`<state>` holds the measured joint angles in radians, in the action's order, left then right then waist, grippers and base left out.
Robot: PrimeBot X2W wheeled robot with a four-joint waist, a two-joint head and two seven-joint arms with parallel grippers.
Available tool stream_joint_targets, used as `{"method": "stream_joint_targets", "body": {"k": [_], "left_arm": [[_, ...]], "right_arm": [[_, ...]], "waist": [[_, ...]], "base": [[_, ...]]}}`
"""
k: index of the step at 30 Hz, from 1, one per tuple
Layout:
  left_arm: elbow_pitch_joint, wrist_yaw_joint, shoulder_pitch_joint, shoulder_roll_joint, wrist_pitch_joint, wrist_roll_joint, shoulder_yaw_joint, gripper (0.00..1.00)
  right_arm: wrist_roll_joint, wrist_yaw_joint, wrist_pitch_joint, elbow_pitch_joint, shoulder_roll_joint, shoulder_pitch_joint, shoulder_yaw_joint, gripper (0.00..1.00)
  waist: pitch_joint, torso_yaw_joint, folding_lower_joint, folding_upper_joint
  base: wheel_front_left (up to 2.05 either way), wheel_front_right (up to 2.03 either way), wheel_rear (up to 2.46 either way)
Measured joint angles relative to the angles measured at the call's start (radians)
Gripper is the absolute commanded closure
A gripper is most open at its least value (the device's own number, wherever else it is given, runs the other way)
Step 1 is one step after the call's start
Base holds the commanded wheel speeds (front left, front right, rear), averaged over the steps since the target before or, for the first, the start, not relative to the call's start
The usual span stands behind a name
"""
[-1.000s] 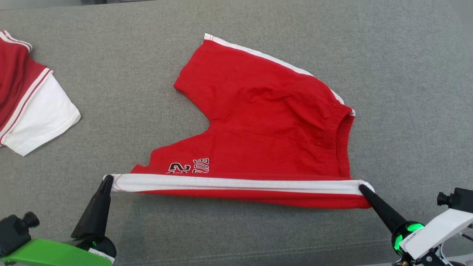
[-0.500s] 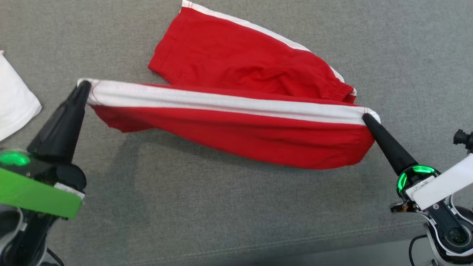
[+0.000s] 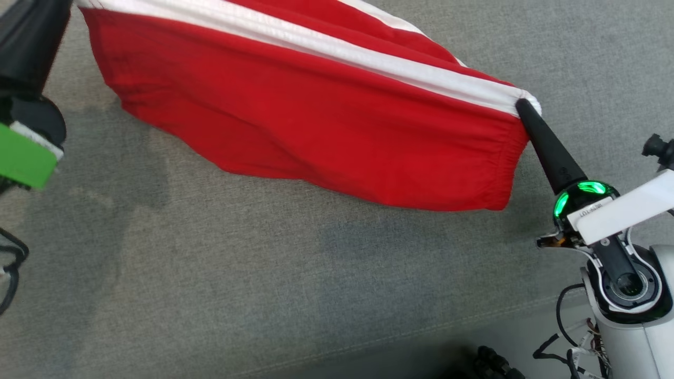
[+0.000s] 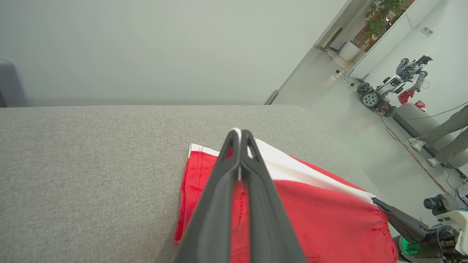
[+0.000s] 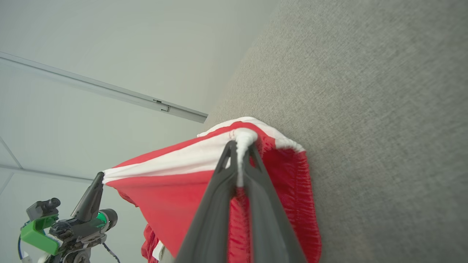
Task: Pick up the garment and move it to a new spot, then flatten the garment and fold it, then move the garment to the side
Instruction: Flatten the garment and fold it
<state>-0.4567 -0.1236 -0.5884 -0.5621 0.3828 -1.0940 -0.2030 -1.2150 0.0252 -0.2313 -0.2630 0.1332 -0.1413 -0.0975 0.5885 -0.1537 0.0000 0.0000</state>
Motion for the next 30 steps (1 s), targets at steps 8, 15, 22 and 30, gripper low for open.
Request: {"method": "stream_joint_targets", "body": {"k": [8, 15, 22, 30], "left_arm": [[0.162, 0.0, -0.229, 0.001, 0.109, 0.069, -0.049, 1.0], [0.253, 0.0, -0.367, 0.027, 0.157, 0.116, -0.101, 1.0], [0.375, 0.0, -0.441, 0.071, 0.181, 0.147, -0.135, 1.0], [0.489, -0.001, -0.446, 0.119, 0.188, 0.184, -0.175, 1.0]], "right_arm": [[0.0, 0.028, 0.021, 0.067, -0.05, -0.072, -0.049, 1.0], [0.001, 0.041, 0.063, 0.091, -0.058, -0.146, -0.044, 1.0], [0.021, 0.054, 0.065, 0.12, -0.058, -0.186, -0.086, 1.0], [0.046, 0.063, 0.087, 0.153, -0.06, -0.201, -0.105, 0.89]], "waist": [[0.075, -0.068, 0.0, 0.0], [0.113, -0.121, 0.0, 0.0], [0.144, -0.154, 0.0, 0.0], [0.143, -0.157, 0.0, 0.0]], "base": [[0.0, 0.0, 0.0], [0.0, 0.0, 0.0], [0.0, 0.0, 0.0], [0.0, 0.0, 0.0]]}}
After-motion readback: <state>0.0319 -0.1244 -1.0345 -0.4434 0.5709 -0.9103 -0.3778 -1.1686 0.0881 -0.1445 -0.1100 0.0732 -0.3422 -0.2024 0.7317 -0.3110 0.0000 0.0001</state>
